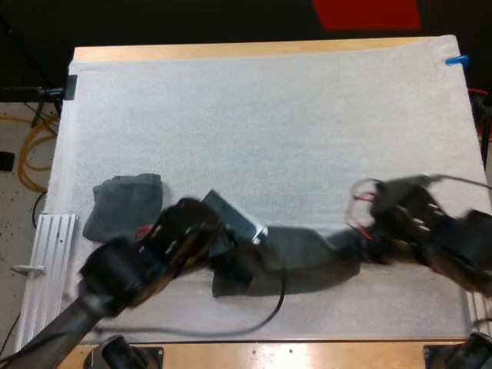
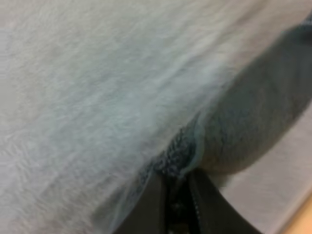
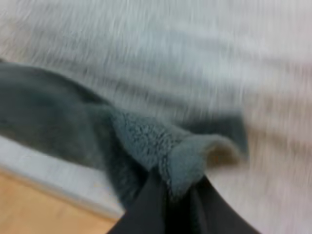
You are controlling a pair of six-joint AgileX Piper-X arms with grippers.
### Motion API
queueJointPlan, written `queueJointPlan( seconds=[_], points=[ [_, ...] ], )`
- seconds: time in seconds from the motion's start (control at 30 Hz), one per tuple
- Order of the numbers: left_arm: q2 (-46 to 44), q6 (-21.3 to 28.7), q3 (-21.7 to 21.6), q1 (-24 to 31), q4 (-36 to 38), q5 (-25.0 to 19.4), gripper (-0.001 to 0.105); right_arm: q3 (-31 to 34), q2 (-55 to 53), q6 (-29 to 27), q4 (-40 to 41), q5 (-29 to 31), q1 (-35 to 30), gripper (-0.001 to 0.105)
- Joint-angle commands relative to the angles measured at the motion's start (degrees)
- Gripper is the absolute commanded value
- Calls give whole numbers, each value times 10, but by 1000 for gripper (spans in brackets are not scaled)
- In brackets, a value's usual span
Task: Pick towel from pile fold and stack
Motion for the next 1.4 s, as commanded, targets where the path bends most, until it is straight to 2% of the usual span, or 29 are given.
queueJointPlan(
  seconds=[0.0, 0.1, 0.27, 0.33, 0.43, 0.53, 0.7, 0.97, 1.17, 1.3, 1.37],
  points=[
    [13, 16, 3, 24, -30, -14, 0, -4, 27, -19, -35, 16, -6, 0],
    [56, 57, 4, 85, -94, 0, 0, -4, 89, -38, -98, 15, -33, 0],
    [130, 94, 4, 182, -179, 109, 0, -4, 185, -75, -210, -2, -99, 0],
    [170, 109, 4, 213, -208, 140, 0, -4, 225, -77, -259, -47, -131, 0],
    [222, 119, 4, 240, -244, 151, 0, -4, 268, -76, -309, -100, -164, 0],
    [272, 120, 4, 264, -277, 160, 0, -4, 307, -76, -341, -104, -188, 0],
    [336, 120, 4, 290, -331, 190, 0, -4, 354, -75, -394, -104, -210, 0],
    [390, 120, 4, 307, -384, 194, 0, -4, 389, -74, -496, -99, -220, 0],
    [390, 120, 1, 308, -418, 194, 0, -4, 390, -74, -563, -46, -220, 0],
    [390, 120, 1, 308, -433, 194, 8, -4, 390, -74, -563, -45, -220, 0],
    [390, 120, 1, 308, -437, 194, 18, -4, 390, -74, -562, -47, -220, 7]
  ],
)
